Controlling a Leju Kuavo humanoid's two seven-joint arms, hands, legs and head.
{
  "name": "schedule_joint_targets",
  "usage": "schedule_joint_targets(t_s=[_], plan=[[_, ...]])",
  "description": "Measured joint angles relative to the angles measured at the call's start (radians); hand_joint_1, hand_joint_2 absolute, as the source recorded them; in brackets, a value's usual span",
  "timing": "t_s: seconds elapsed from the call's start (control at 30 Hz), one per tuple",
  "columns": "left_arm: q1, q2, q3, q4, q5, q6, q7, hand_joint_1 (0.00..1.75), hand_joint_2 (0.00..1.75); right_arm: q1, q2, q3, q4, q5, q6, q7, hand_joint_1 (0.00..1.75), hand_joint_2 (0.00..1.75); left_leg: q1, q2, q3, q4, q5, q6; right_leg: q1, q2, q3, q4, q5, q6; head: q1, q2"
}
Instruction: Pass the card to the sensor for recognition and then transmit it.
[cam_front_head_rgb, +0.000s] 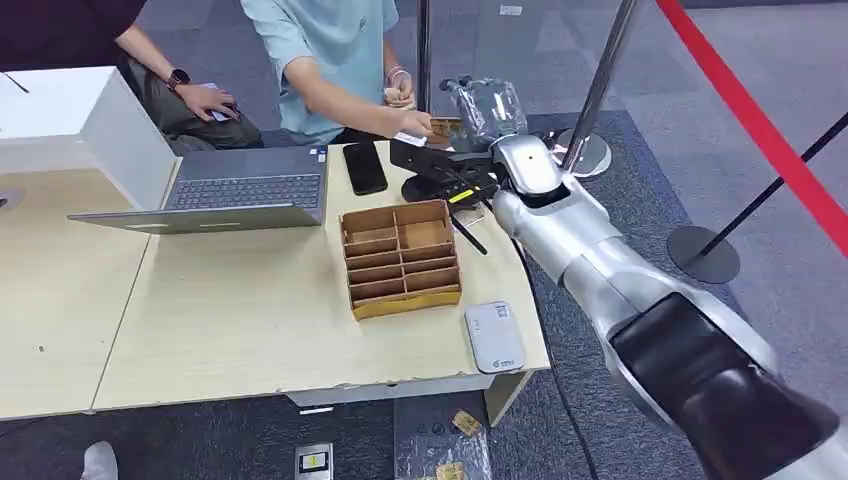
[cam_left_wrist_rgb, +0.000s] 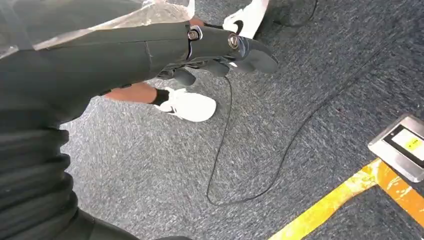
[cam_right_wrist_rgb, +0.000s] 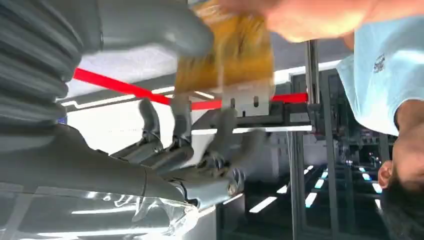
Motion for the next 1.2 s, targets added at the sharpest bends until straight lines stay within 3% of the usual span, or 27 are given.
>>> schedule_joint_targets(t_s=[0.37, 0.6, 0.77, 1.2], plan=[[-0.002, -0.001, 0.0, 0.0, -0.003, 0.0, 0.003, 0.0, 1.75, 0.039, -0.006, -0.001, -0.044, 0.011, -0.044, -0.03, 0.0, 1.75, 0.0, 0.0, 0.0, 0.0, 0.0, 0.0, 0.0, 0.0, 0.0, 0.0, 0.0, 0.0, 0.0, 0.0], [-0.002, -0.001, 0.0, 0.0, -0.003, 0.005, 0.001, 0.0, 1.75, 0.102, -0.047, -0.008, -0.159, 0.056, -0.023, 0.016, 0.0, 1.75, 0.0, 0.0, 0.001, 0.0, 0.0, 0.0, 0.0, 0.0, 0.0, 0.0, 0.0, 0.0, 0.0, 0.0], [-0.004, -0.001, 0.002, 0.0, 0.0, 0.015, -0.009, 0.0, 1.75, 0.153, -0.087, -0.034, -0.249, 0.014, -0.021, 0.062, 0.0, 1.75, 0.0, 0.0, 0.001, 0.0, 0.0, 0.0, 0.0, 0.0, 0.001, 0.0, 0.0, 0.0, 0.0, 0.0], [0.001, 0.0, 0.006, 0.0, 0.016, 0.023, -0.008, 0.0, 1.75, 0.243, -0.153, -0.09, -0.436, -0.004, 0.011, 0.093, 0.0, 1.75, 0.0, 0.0, 0.001, 0.0, 0.0, 0.0, 0.0, 0.0, 0.001, 0.0, 0.0, 0.0, 0.0, 0.0]])
